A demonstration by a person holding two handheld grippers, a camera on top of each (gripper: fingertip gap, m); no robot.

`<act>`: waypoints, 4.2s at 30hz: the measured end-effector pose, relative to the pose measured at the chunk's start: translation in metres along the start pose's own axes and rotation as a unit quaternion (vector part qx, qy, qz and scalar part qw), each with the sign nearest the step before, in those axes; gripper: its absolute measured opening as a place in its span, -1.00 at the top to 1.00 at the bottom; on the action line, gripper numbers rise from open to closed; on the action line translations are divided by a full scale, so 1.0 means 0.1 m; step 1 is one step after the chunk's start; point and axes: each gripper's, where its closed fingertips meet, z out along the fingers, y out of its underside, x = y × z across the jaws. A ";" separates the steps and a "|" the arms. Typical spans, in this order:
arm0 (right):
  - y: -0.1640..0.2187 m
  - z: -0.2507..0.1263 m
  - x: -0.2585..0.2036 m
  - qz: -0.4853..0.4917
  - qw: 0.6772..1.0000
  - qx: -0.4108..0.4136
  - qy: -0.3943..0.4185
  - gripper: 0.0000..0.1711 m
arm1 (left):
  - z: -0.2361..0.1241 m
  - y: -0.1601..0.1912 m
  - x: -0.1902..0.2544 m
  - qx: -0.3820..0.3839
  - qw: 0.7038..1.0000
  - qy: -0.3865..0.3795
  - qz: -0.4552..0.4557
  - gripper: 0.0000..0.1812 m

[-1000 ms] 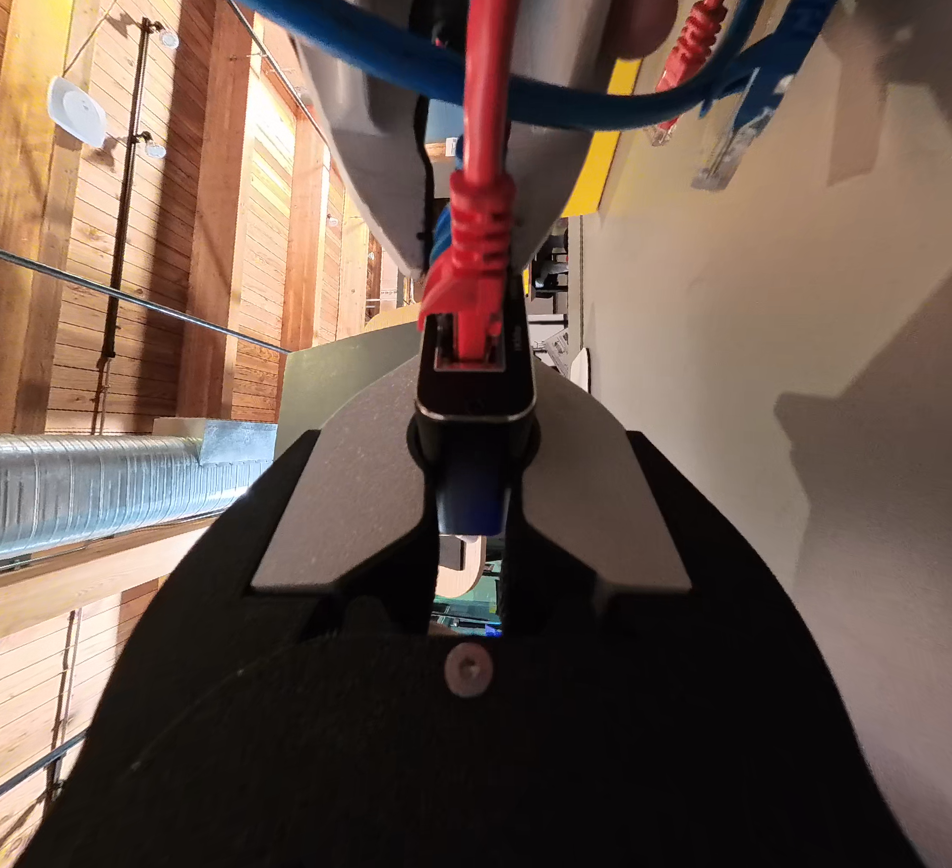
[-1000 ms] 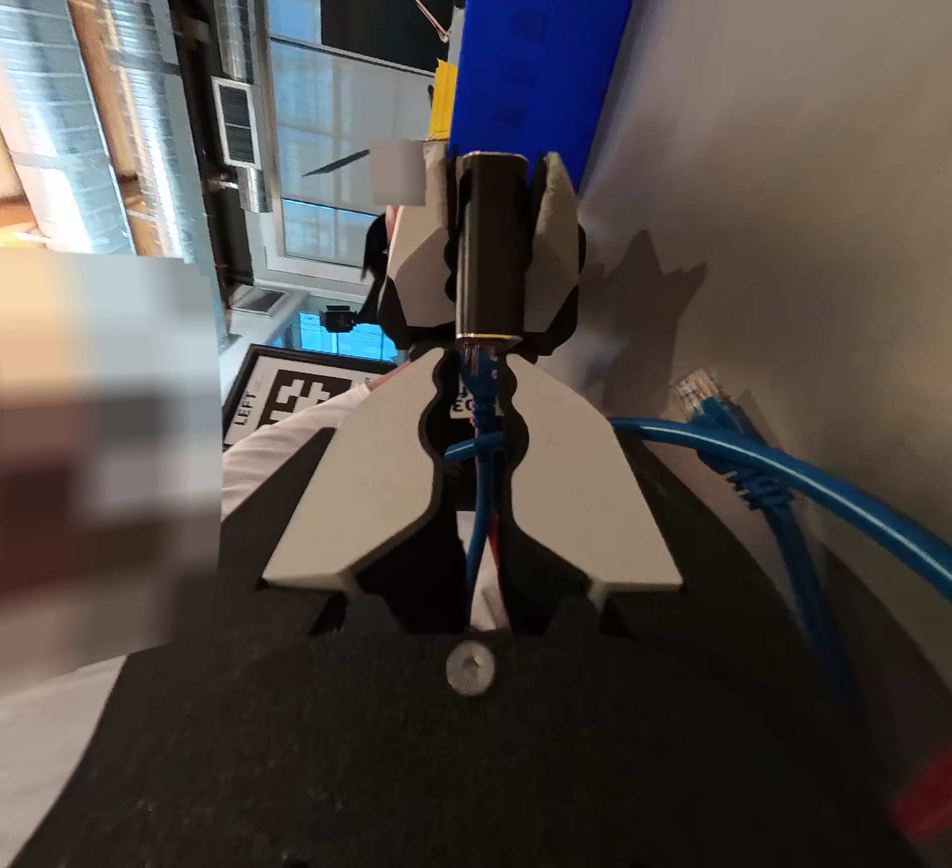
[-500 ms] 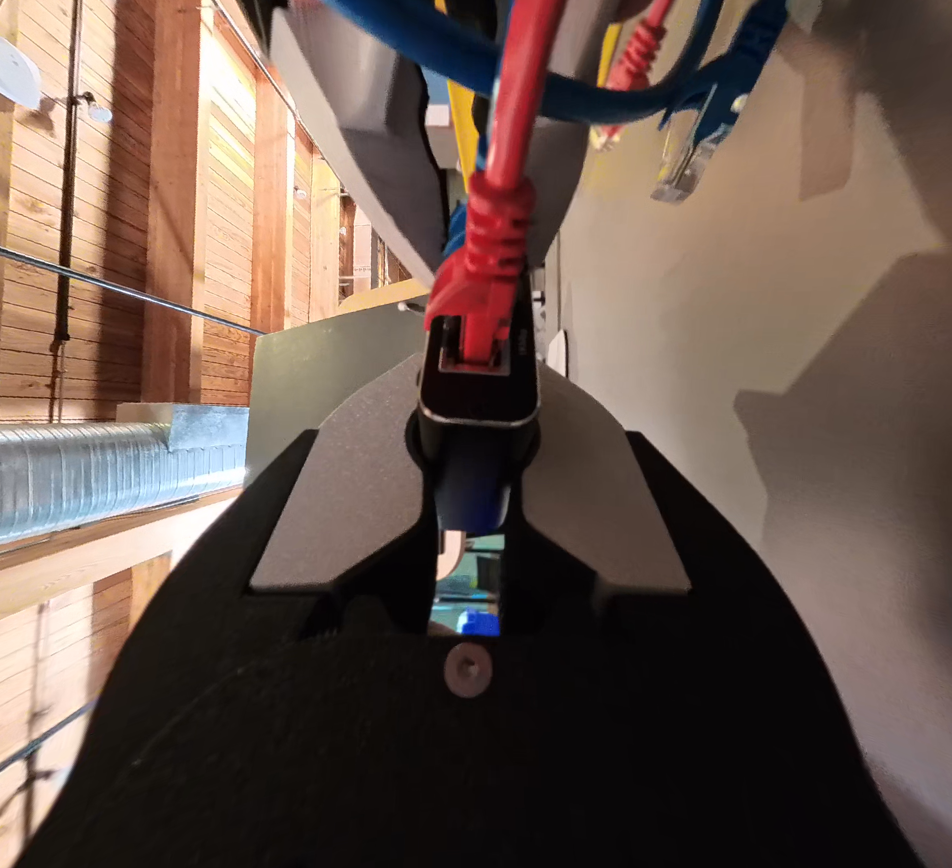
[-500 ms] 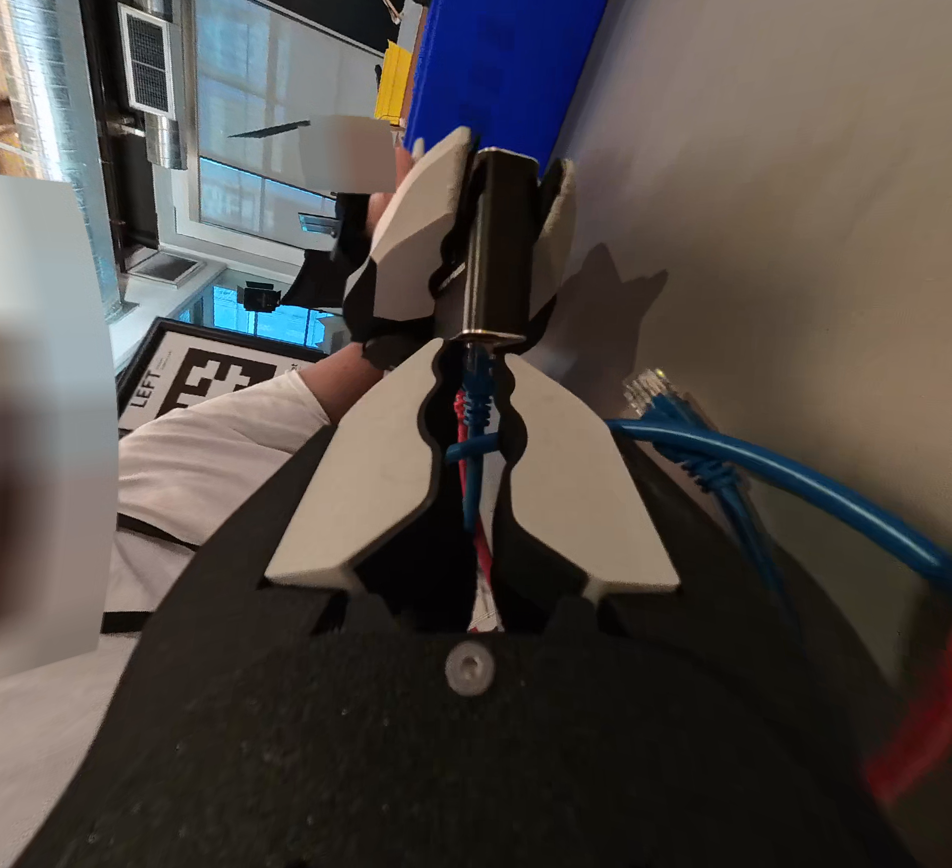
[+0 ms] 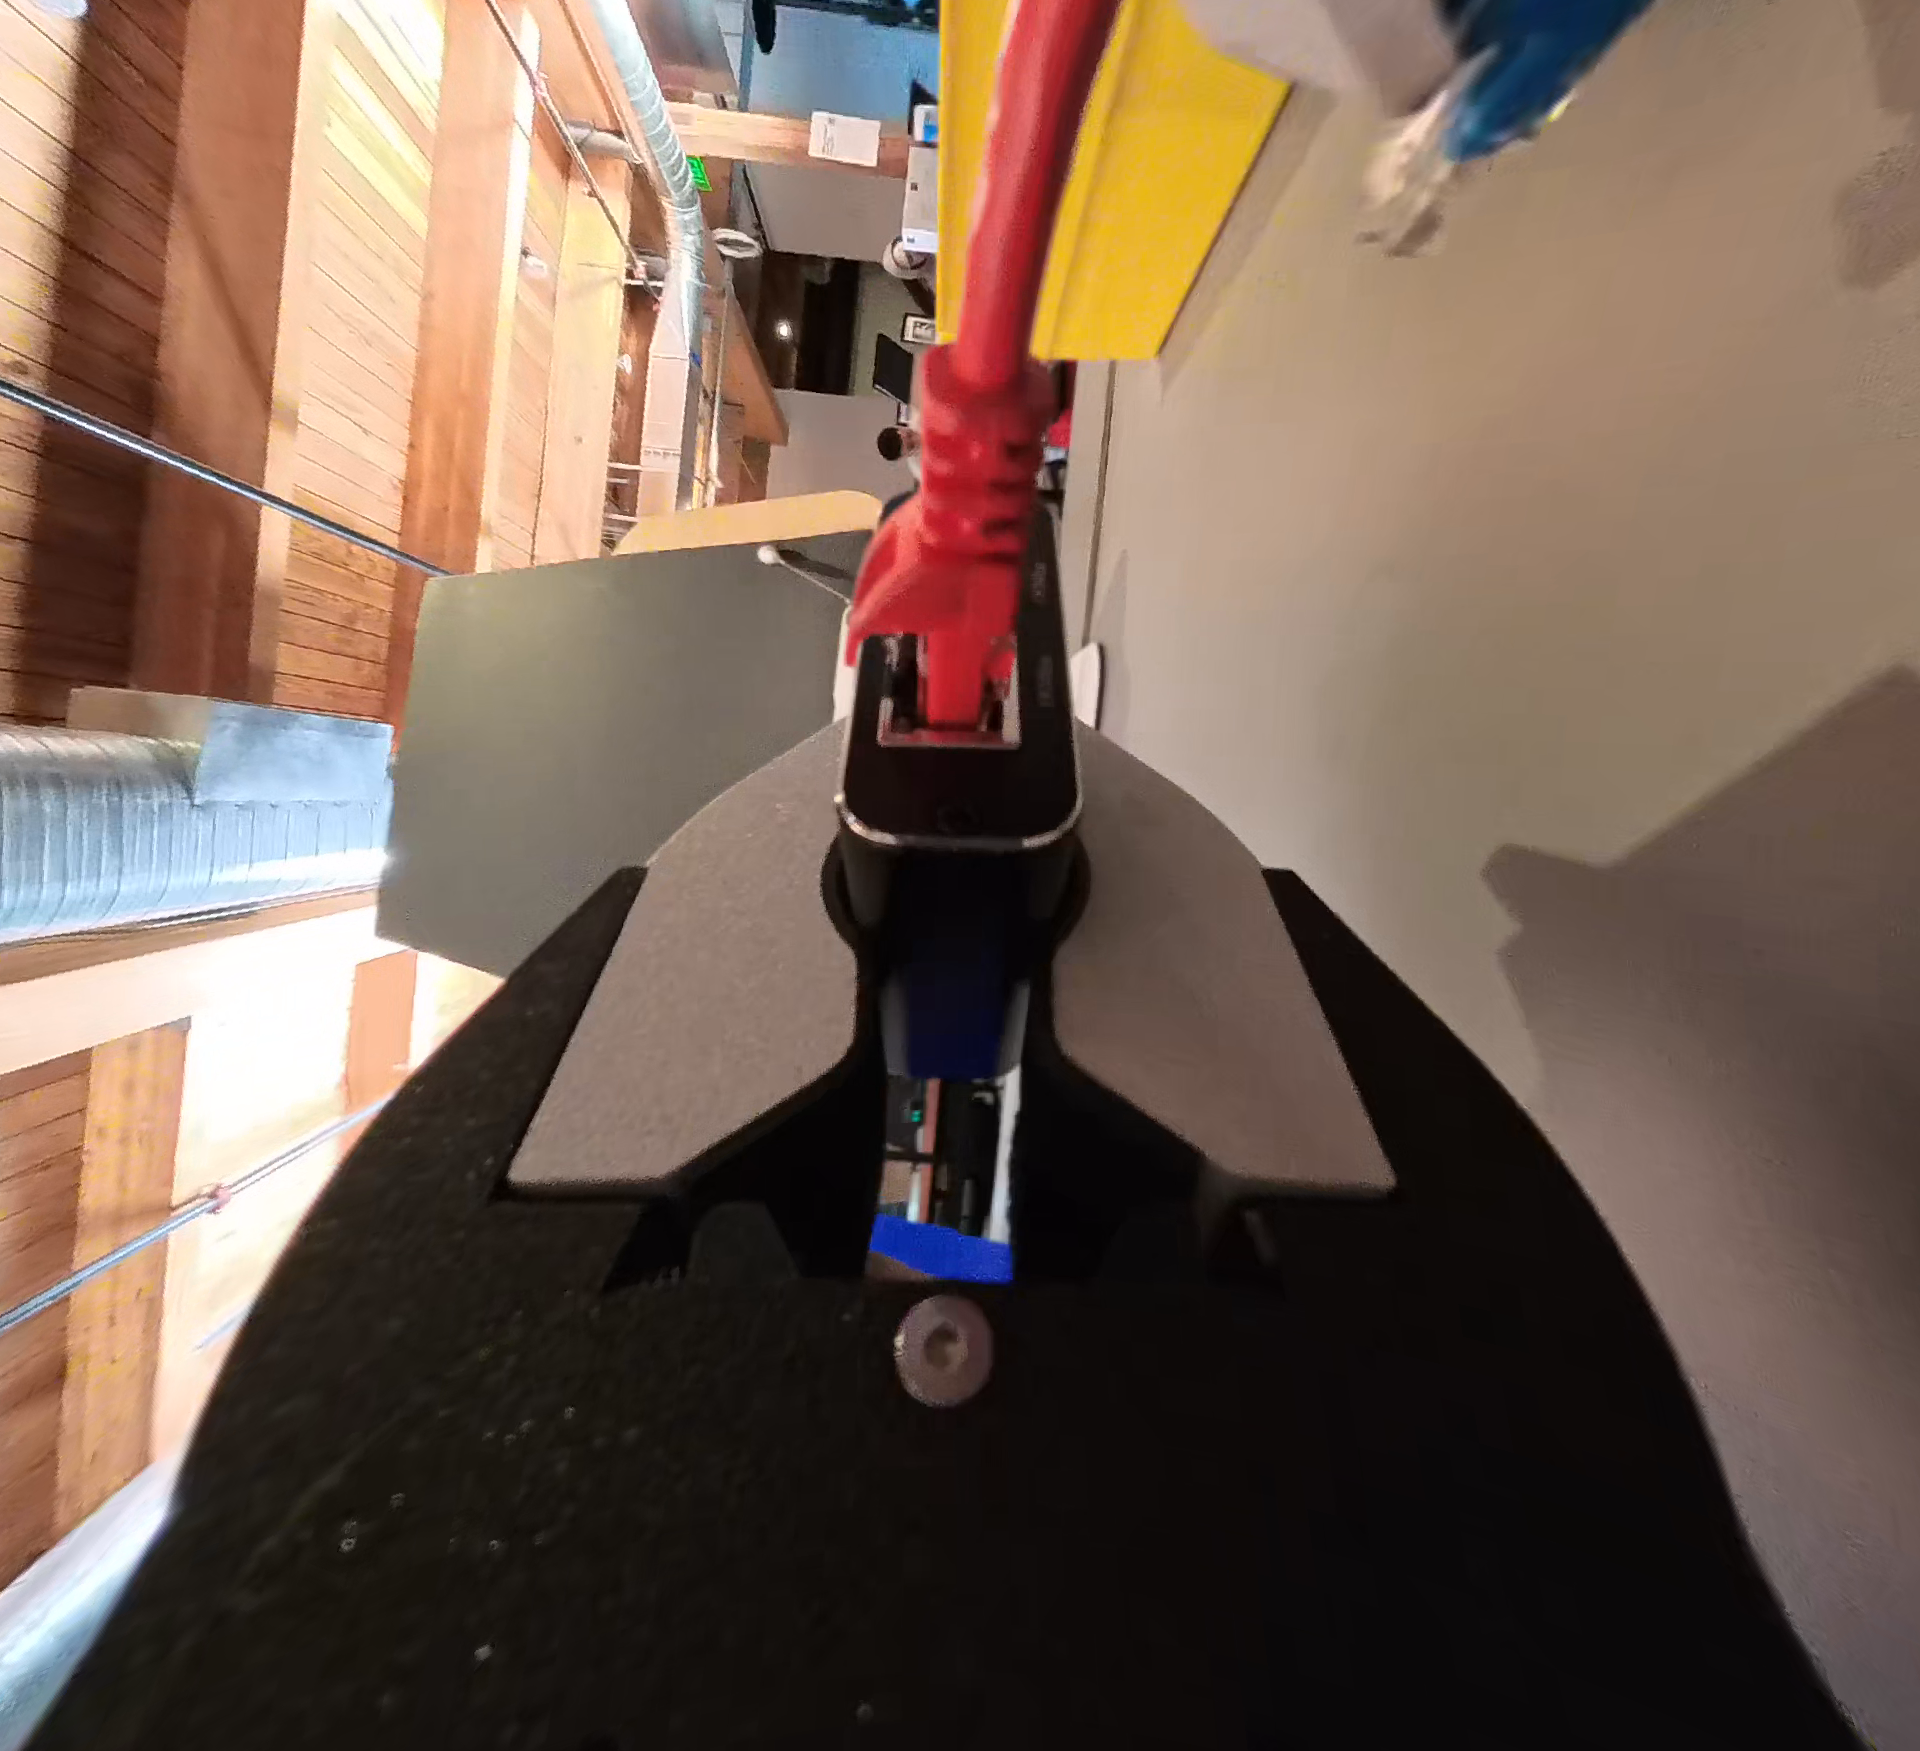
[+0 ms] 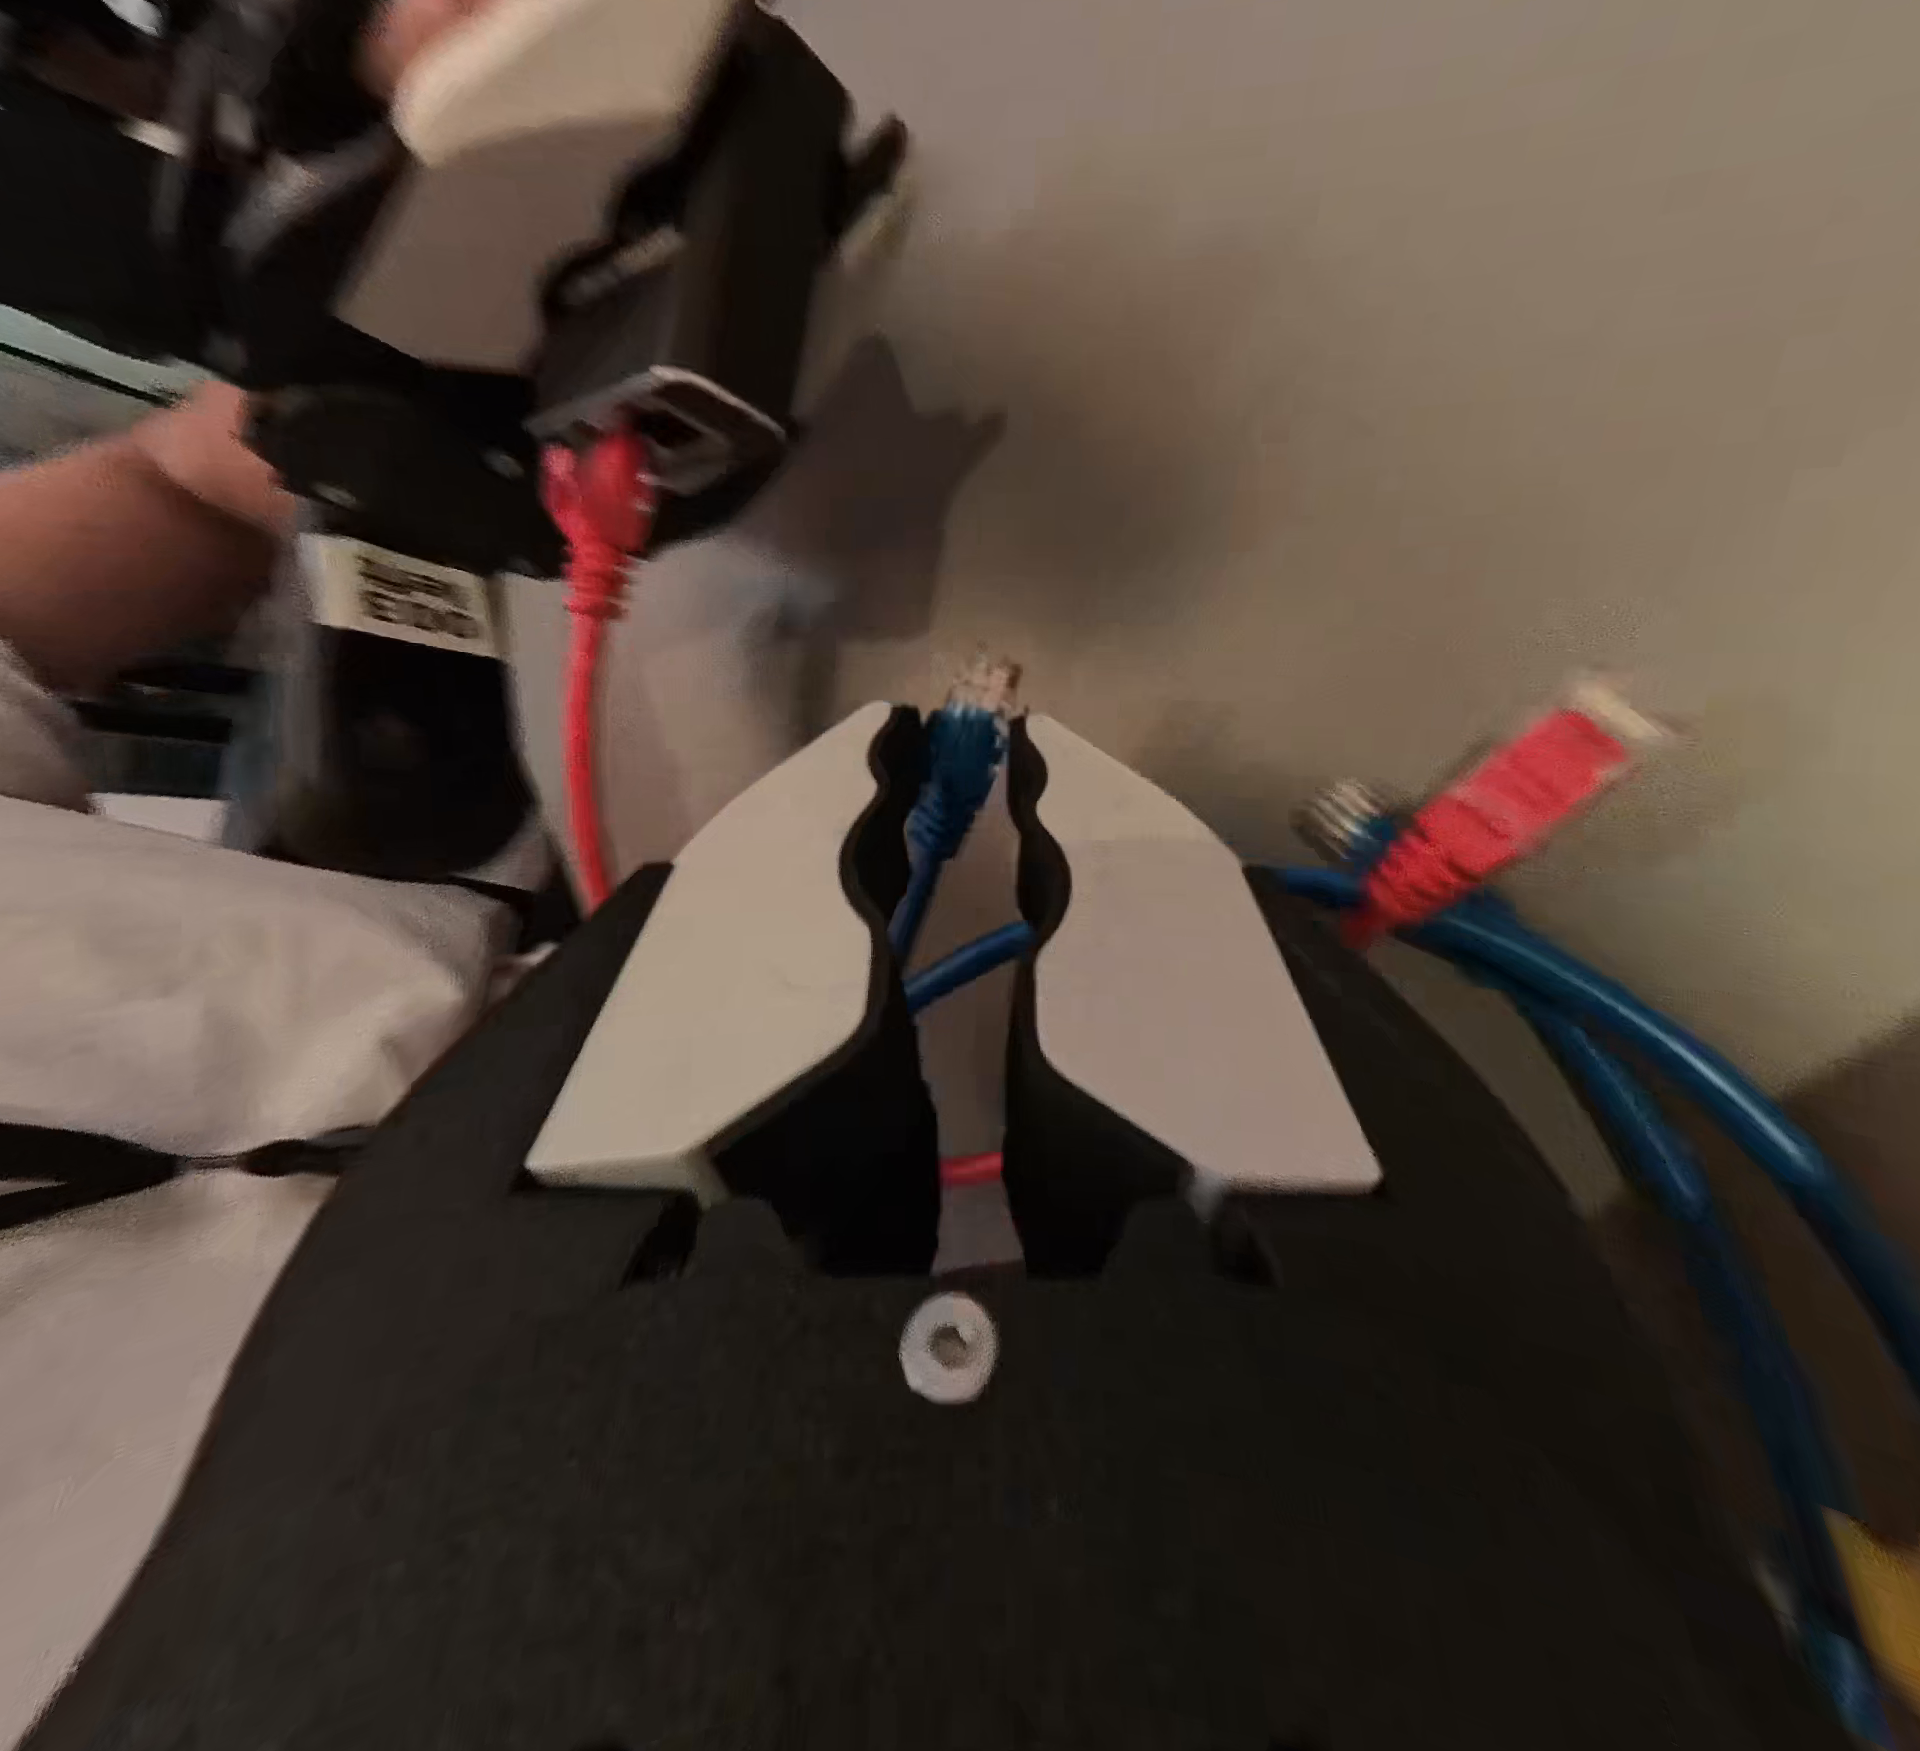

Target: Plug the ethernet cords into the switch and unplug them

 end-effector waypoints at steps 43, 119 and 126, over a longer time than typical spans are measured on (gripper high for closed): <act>-0.37 0.27 -0.69 0.201 0.932 0.115 -0.279 0.74 | -0.05 0.00 -0.13 0.013 0.998 -0.049 0.048 0.69; -0.75 0.22 -0.54 -0.156 0.963 0.199 0.091 0.22 | 0.04 0.25 -0.05 -0.037 0.993 0.039 -0.104 0.71; -0.82 0.40 -0.47 -0.228 0.942 0.172 0.176 0.28 | 0.03 0.21 0.01 -0.048 0.985 0.068 -0.150 0.71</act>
